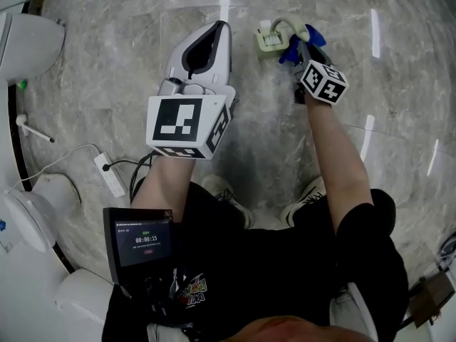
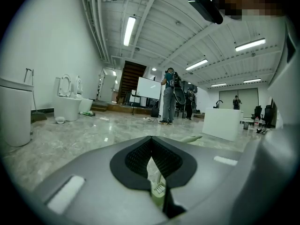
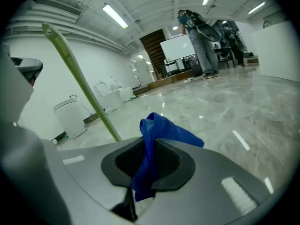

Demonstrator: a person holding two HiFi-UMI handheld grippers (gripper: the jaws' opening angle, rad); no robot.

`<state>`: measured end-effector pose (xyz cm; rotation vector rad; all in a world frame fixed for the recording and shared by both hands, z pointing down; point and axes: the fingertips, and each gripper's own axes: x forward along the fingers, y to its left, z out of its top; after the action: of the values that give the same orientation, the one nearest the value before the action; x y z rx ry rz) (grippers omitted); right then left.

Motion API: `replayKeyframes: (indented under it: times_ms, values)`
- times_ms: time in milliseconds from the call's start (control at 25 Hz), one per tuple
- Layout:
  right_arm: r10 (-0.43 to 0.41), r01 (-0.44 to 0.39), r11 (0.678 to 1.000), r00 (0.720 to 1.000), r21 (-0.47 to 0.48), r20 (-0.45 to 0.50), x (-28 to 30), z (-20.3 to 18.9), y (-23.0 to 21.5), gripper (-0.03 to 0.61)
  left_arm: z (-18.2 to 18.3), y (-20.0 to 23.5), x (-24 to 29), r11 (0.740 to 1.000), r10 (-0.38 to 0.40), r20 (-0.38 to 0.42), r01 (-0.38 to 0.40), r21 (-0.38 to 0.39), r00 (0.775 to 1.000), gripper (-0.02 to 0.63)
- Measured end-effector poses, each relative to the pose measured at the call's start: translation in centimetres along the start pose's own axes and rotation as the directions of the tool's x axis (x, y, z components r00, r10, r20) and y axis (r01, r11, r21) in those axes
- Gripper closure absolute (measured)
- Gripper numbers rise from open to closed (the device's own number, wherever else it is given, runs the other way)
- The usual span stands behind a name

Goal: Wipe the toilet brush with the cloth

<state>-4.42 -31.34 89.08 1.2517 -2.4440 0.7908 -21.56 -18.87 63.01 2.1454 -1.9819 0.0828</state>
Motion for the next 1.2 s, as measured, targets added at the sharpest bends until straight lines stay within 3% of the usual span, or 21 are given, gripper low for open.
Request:
replayKeyframes:
  times_ms: [280,520,640,720,840,1000,1080,1200]
  values:
    - [0.186,-0.191,0.981,0.976,-0.035,-0.115,4.4,1.0,1.5,0.526,0.4,0.0,-0.5,1.0,0.009,0.009,-0.009,0.017,1.0,0.604]
    - [0.186,-0.197,0.979,0.969,-0.052,-0.163,4.2,0.8,1.3,0.526,0.0,-0.3,-0.4,1.0,0.004,-0.002,-0.004,0.028,1.0,0.604]
    - [0.138,-0.165,0.973,0.977,-0.164,-0.164,2.6,0.3,0.6,0.526,-0.1,-0.3,-0.1,1.0,0.005,-0.004,-0.005,0.023,1.0,0.604]
    - [0.136,-0.19,0.932,0.972,-0.307,-0.19,1.2,-0.3,1.2,0.526,0.0,-0.2,0.1,1.0,0.004,0.0,-0.004,0.015,1.0,0.604]
    - [0.181,-0.301,0.832,0.941,-0.466,-0.284,-1.9,-2.0,3.1,0.526,0.1,-0.2,0.1,1.0,0.004,0.007,-0.004,0.009,1.0,0.604]
    - [0.278,-0.447,0.749,0.882,-0.489,-0.38,-7.3,-4.5,6.0,0.526,0.2,-0.1,-0.2,1.0,0.0,0.009,0.0,0.031,1.0,0.604]
    - [0.336,-0.506,0.744,0.848,-0.437,-0.41,-8.8,-5.7,8.4,0.526,0.1,0.0,-0.3,1.0,0.003,0.008,-0.003,0.03,1.0,0.604]
    - [0.403,-0.536,0.784,0.823,-0.313,-0.401,-8.3,-6.6,12.3,0.528,0.2,0.0,-0.2,1.0,0.003,0.007,-0.004,0.027,1.0,0.604]
